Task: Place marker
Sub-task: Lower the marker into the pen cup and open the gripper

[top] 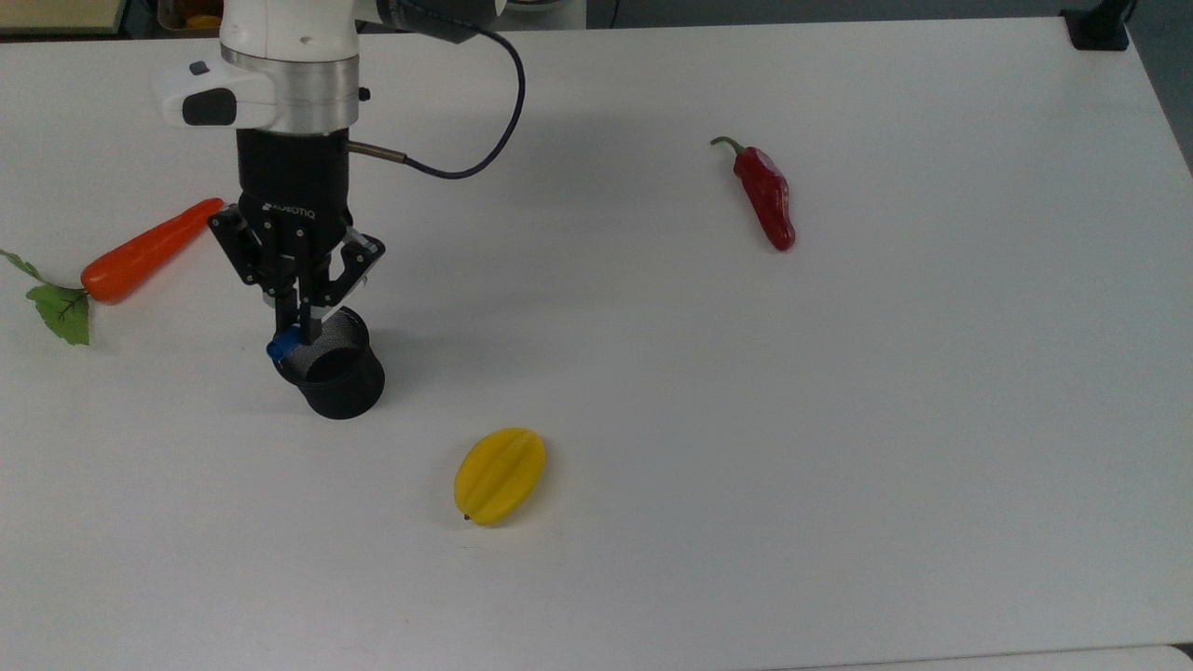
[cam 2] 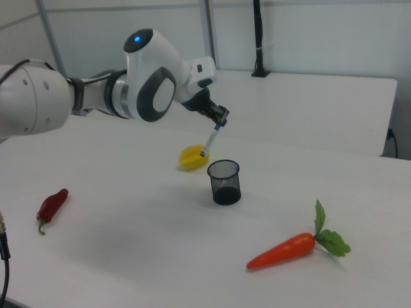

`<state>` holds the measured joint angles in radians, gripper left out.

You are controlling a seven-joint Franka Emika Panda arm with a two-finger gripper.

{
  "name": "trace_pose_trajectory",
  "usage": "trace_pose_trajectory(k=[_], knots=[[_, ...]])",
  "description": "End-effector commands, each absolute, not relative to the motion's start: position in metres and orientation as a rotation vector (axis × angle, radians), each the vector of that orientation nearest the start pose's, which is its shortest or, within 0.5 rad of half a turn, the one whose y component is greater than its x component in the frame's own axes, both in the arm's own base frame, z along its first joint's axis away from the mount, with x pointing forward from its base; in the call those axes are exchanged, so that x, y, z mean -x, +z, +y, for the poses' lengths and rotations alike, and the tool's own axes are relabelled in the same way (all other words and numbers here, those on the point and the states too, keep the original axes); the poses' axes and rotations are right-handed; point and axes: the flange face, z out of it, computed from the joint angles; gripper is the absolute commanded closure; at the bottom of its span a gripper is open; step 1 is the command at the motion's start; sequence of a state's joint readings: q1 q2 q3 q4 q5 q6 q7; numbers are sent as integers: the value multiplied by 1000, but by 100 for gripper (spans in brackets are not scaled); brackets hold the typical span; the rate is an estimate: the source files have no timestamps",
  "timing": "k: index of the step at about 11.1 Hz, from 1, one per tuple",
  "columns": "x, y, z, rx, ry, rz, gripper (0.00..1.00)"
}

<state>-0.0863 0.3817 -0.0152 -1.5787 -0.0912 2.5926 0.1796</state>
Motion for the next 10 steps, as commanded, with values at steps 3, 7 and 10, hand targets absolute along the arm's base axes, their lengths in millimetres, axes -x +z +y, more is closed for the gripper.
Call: trace_pose_trajectory(k=[3, 7, 10], knots=[[-721, 455, -92, 3020, -1093, 316, 86], [-724, 430, -91, 3047, -1062, 291, 86], [-723, 427, -91, 3052, -1048, 292, 77]])
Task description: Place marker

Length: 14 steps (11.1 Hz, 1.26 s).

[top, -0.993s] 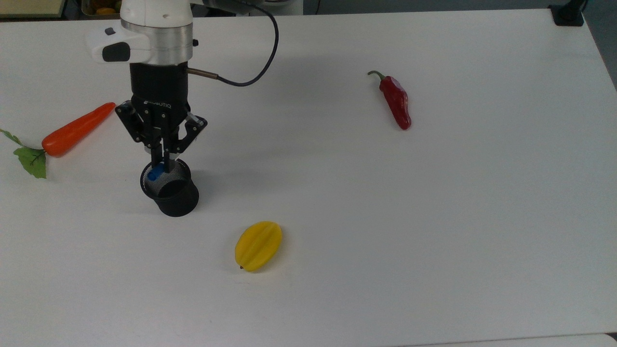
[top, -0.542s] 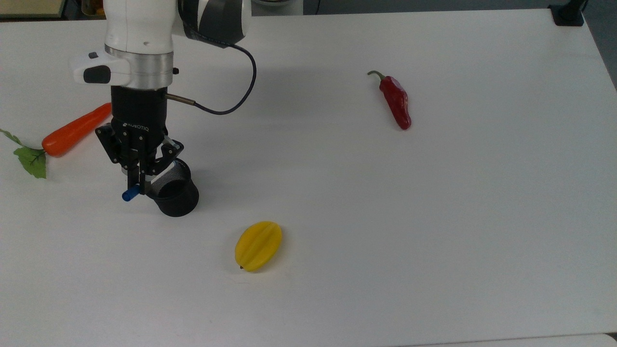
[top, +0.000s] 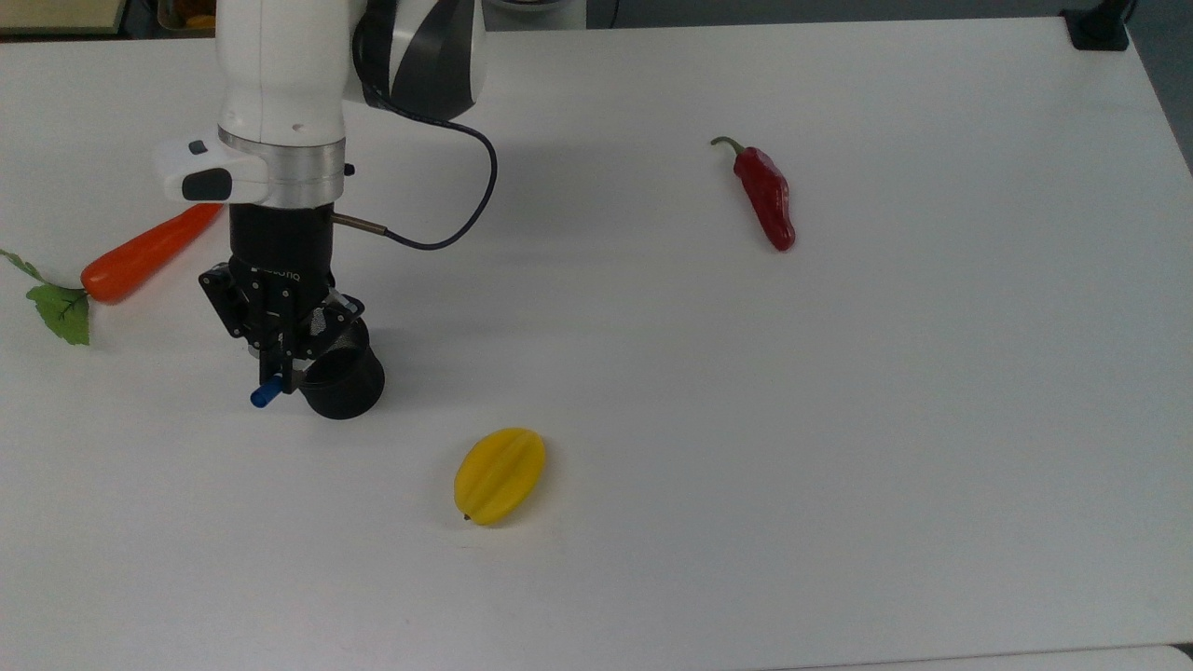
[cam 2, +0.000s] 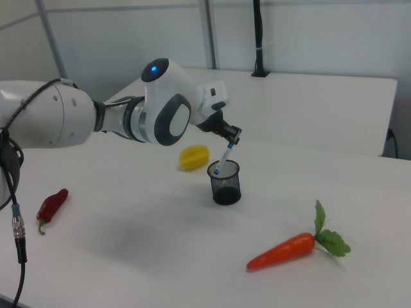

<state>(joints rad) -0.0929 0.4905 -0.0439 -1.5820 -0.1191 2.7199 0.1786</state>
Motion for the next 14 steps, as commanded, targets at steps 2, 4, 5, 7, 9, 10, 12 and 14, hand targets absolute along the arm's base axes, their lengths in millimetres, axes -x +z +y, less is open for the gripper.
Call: trace_pose_trajectory(k=[2, 4, 5, 7, 9, 10, 12, 14], knots=[[-722, 426, -90, 3053, -1043, 292, 19], [-722, 430, -85, 3050, -1045, 286, 0], [-722, 433, -83, 3050, -1045, 282, 0], [-722, 438, -73, 3047, -1034, 267, 0], [-717, 453, -54, 3072, -961, 231, 0], [-713, 461, -45, 3093, -901, 216, 0], [-698, 480, -12, 3145, -742, 122, 0], [-683, 495, 12, 3187, -599, 17, 0]])
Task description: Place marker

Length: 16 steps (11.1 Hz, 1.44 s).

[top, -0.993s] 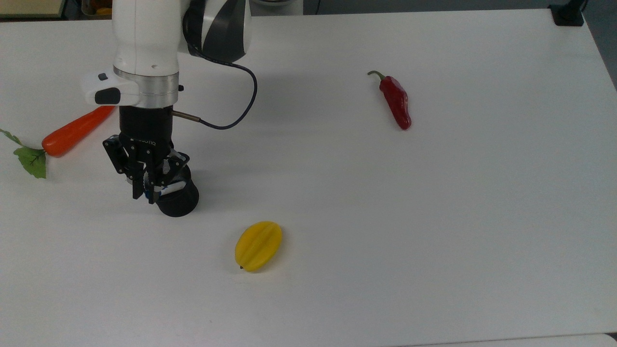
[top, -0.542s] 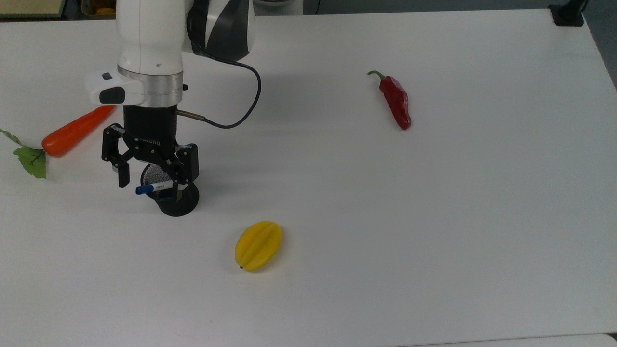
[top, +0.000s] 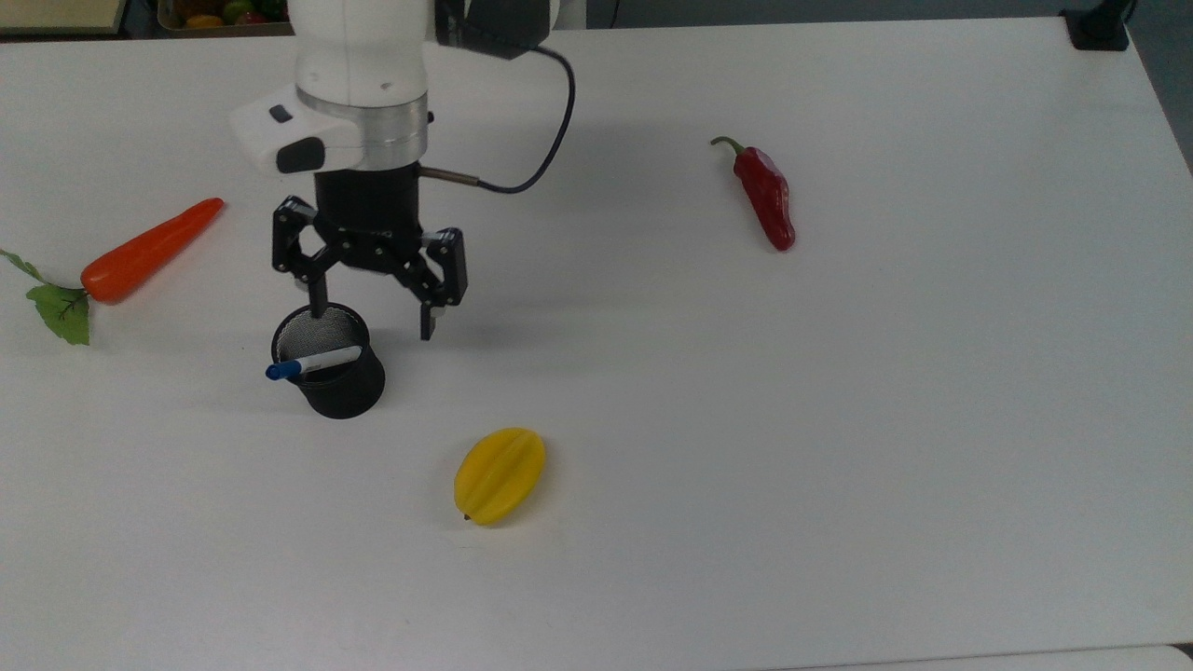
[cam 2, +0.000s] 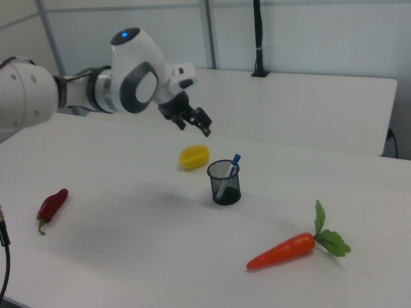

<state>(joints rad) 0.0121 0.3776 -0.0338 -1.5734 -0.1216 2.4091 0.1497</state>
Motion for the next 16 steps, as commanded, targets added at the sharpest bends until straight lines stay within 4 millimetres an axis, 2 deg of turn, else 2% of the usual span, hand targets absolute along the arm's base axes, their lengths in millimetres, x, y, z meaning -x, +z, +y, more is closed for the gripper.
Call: trace_pose_trajectory(k=[1, 3, 6, 9, 10, 16], knots=[[-671, 508, 21, 3205, -519, -25, 0], [-641, 534, 32, 3229, -319, -163, 0], [-603, 562, 43, 3239, -109, -248, 0], [-563, 593, 45, 3231, 9, -328, 0], [-555, 598, 43, 3225, 38, -346, 0], [-556, 609, 27, 3197, 18, -277, 0]])
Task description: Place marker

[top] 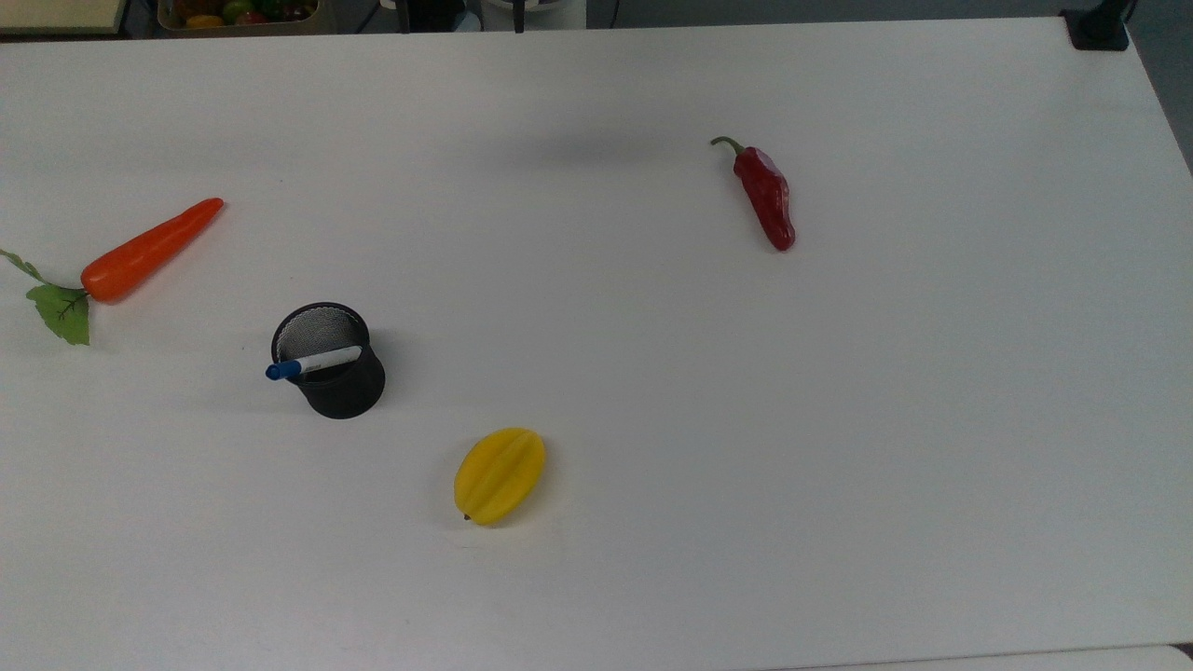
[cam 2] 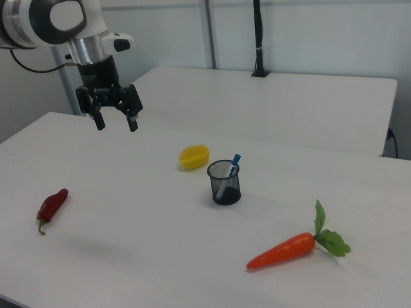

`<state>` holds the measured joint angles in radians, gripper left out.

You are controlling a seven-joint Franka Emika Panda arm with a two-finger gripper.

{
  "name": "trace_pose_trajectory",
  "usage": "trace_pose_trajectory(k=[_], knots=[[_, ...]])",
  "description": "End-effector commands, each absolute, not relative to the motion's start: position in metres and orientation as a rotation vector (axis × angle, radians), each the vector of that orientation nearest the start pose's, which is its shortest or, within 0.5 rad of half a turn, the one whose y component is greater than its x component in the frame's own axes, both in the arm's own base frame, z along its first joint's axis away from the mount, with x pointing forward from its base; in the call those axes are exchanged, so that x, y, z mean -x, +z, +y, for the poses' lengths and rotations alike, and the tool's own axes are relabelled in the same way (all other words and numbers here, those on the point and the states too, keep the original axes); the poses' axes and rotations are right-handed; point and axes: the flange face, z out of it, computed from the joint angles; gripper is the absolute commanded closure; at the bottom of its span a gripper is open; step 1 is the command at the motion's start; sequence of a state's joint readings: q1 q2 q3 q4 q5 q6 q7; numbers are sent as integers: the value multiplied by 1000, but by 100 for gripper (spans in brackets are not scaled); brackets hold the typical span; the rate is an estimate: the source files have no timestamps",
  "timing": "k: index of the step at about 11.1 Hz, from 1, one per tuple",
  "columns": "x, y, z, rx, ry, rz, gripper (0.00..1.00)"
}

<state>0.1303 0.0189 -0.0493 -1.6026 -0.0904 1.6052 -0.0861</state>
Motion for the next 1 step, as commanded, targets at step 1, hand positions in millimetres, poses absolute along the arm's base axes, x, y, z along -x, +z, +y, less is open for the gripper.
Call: trace_pose_trajectory(k=[1], knots=[[-557, 610, 26, 3196, 12, -269, 0]])
